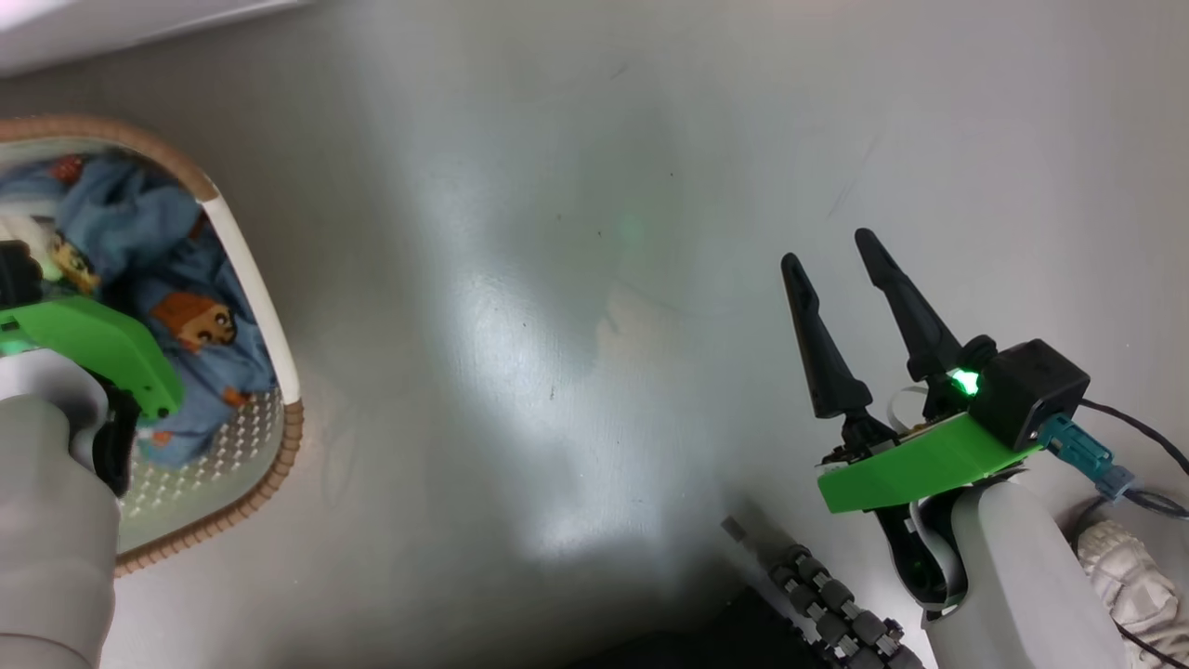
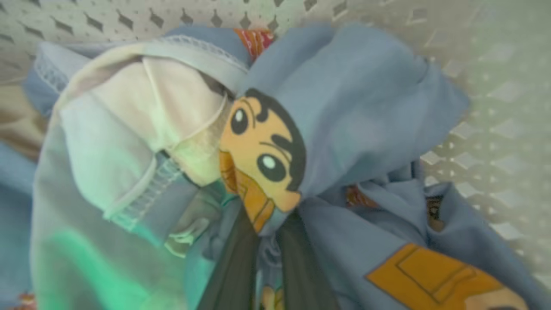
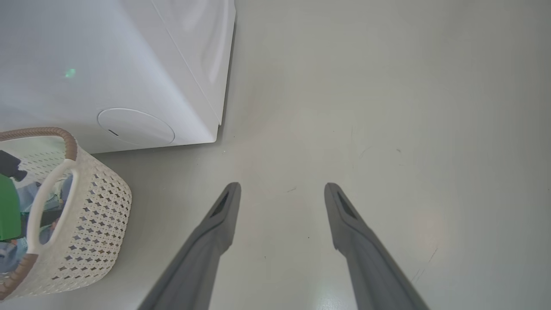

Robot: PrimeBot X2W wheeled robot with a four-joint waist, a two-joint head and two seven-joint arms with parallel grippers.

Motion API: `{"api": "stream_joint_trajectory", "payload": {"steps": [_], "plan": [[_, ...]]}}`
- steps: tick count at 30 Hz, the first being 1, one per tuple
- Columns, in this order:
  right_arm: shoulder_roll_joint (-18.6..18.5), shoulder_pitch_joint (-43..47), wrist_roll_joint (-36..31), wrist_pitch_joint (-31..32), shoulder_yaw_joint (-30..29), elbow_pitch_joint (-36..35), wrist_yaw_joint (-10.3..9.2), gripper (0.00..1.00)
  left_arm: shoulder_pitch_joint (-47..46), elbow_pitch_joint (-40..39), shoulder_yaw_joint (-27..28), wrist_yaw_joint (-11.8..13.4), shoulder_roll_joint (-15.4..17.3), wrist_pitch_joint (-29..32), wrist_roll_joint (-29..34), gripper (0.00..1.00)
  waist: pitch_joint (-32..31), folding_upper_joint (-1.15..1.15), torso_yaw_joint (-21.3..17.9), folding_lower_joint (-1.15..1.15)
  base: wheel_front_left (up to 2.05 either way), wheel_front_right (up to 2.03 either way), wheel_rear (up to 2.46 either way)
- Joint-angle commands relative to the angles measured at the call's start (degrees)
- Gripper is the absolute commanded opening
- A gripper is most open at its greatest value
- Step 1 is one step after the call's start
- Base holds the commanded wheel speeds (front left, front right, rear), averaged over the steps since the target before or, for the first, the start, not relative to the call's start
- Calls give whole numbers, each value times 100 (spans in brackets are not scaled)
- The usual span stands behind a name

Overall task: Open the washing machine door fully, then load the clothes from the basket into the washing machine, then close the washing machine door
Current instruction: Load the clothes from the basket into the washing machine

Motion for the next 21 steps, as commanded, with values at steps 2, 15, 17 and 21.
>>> {"api": "stream_joint_trajectory", "payload": {"steps": [2,15,17,21], "plan": [[3,128,76,-68,69,-76,35,100,216,-49,42,4,219,-181,2,0,-101,0,41,0,0,0,0],[3,158,51,-68,-54,-62,35,100,742,-248,-115,-20,-143,-1066,-304,0,-937,0,275,0,0,0,0],[3,172,34,-68,-78,-51,35,100,886,-346,-148,-20,-181,-1126,-373,0,-1085,0,313,0,0,0,0],[3,220,-46,-68,-131,-43,35,100,1181,-622,-178,-21,-206,-1188,-519,0,-1363,0,401,0,0,0,0]]}}
